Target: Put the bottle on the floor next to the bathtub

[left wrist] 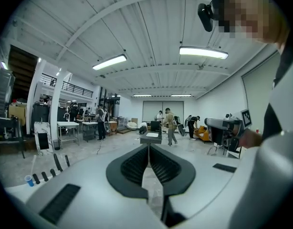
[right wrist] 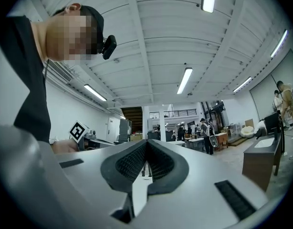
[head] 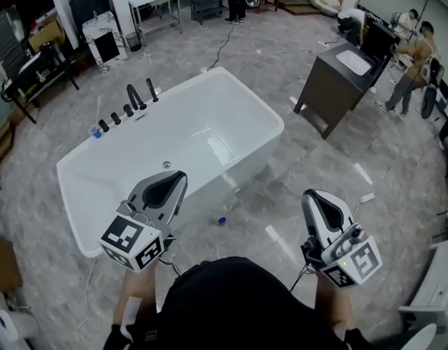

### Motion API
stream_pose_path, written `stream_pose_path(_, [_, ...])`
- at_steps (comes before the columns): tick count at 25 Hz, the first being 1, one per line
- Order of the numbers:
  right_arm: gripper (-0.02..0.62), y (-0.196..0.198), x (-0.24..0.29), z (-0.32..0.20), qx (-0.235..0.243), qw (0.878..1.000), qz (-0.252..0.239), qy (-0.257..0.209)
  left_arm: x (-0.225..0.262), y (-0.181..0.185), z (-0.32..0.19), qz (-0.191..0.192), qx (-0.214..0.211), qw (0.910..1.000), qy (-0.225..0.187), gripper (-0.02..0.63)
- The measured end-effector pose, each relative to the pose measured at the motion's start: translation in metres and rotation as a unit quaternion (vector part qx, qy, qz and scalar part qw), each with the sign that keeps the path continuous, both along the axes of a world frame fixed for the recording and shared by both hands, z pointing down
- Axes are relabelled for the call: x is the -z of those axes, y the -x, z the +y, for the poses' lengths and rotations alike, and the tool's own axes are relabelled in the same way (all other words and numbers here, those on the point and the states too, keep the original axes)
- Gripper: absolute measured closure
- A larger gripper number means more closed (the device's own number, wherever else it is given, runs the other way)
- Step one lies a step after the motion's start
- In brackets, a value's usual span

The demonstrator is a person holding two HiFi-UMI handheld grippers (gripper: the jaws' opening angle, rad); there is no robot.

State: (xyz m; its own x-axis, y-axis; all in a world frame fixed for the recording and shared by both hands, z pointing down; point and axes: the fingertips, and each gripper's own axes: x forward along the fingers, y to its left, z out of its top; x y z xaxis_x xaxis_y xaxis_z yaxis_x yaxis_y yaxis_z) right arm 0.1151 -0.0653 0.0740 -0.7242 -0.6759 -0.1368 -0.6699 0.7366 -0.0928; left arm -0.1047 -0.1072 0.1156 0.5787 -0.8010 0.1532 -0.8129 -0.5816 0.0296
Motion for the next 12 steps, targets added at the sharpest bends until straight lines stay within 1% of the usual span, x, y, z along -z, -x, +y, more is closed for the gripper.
stream_pose_path(4, [0.568, -0.016, -0.012, -0.006, -0.020, 1.000, 0.009, 0.020, 0.001, 0.009, 0.002, -0.004, 0.010, 0.9999, 0.005, 0.583])
stream_pose_path(7, [0.568, -0.014, -0.011, -0.007, -0.020, 0.999, 0.013, 0.021, 0.002, 0.010, 0.002, -0.001, 0.010, 0.9999, 0.007, 0.583])
stream_pose_path(12, [0.568, -0.009, -0.018, -0.003, -0.018, 0.999, 0.021, 0.029, -0.001, 0.002, 0.006, 0.002, -0.005, 1.0000, 0.007, 0.583])
